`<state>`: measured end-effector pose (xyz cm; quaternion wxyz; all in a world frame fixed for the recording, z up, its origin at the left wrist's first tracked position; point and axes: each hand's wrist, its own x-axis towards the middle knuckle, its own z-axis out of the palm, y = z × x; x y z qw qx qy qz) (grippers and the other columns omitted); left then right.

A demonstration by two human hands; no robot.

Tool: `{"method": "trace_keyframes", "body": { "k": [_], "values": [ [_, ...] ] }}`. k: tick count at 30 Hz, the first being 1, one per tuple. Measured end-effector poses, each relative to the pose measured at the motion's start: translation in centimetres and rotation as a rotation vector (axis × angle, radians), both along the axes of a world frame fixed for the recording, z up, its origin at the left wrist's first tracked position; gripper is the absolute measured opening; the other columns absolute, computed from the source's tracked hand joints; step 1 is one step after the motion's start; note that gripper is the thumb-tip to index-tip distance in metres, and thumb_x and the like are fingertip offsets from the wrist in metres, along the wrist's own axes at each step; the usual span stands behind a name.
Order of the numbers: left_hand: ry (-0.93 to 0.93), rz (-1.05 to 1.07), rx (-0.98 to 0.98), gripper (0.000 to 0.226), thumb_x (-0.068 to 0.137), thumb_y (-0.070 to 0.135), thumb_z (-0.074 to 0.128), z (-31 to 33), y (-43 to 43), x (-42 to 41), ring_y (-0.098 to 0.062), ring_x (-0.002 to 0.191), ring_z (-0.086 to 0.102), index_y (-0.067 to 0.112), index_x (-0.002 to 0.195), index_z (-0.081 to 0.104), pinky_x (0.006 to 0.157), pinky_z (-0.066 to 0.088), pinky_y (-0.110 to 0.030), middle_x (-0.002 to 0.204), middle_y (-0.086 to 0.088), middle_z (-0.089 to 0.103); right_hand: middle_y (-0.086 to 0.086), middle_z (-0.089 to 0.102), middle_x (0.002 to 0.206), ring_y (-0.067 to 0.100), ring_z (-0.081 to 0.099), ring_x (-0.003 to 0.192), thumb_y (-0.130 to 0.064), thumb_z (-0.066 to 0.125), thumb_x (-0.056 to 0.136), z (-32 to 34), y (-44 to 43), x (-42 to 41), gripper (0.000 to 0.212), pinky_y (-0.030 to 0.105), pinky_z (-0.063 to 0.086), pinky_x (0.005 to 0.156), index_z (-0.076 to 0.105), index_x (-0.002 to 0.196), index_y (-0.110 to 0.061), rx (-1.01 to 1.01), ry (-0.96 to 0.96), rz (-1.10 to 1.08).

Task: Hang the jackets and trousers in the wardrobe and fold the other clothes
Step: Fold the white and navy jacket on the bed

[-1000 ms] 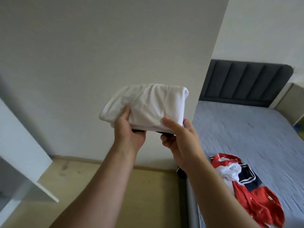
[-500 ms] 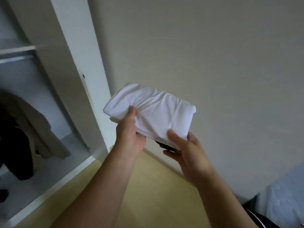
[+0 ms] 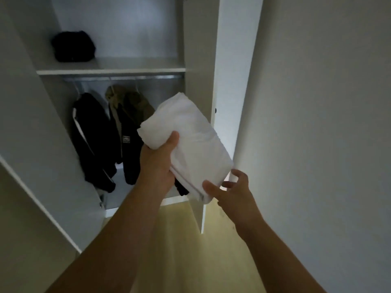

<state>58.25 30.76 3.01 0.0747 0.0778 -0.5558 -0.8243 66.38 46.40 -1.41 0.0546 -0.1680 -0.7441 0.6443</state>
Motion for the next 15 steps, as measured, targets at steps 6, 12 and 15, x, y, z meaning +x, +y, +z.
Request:
{"method": "trace_keyframes", "body": {
  "k": [6, 12, 15],
  "values": [
    [0.232, 0.184, -0.590, 0.061, 0.073, 0.041, 0.088, -0.1, -7.7, -5.9, 0.001, 0.096, 0.061, 0.034, 0.118, 0.047, 0.082, 0.052, -0.027, 0.108, 0.017, 0.060, -0.005, 0.028, 0.156, 0.021, 0.038, 0.139, -0.052, 0.084, 0.073, 3.2, -4.7, -8.8, 0.104, 0.041, 0.036, 0.116, 0.018, 0.152, -0.037, 0.501, 0.345, 0.110],
    [0.307, -0.025, -1.044, 0.056, 0.067, 0.058, 0.083, 0.4, -16.8, -14.3, 0.004, 0.087, 0.059, 0.034, 0.106, 0.052, 0.071, 0.042, -0.014, 0.097, 0.019, 0.060, 0.004, 0.020, 0.162, 0.029, 0.020, 0.148, -0.023, 0.085, 0.072, 8.4, -11.6, -20.5, 0.111, 0.053, 0.031, 0.118, 0.015, 0.159, -0.030, 1.030, 0.675, 0.469],
    [0.332, -0.127, -1.129, 0.048, 0.060, 0.071, 0.063, 1.1, -19.8, -19.5, 0.006, 0.081, 0.059, 0.039, 0.091, 0.048, 0.075, 0.042, -0.015, 0.088, 0.018, 0.059, 0.002, 0.022, 0.163, 0.025, 0.021, 0.150, -0.019, 0.080, 0.076, 10.6, -15.4, -26.8, 0.111, 0.051, 0.029, 0.119, 0.010, 0.161, -0.031, 1.103, 0.585, 0.718]
  ]
}}
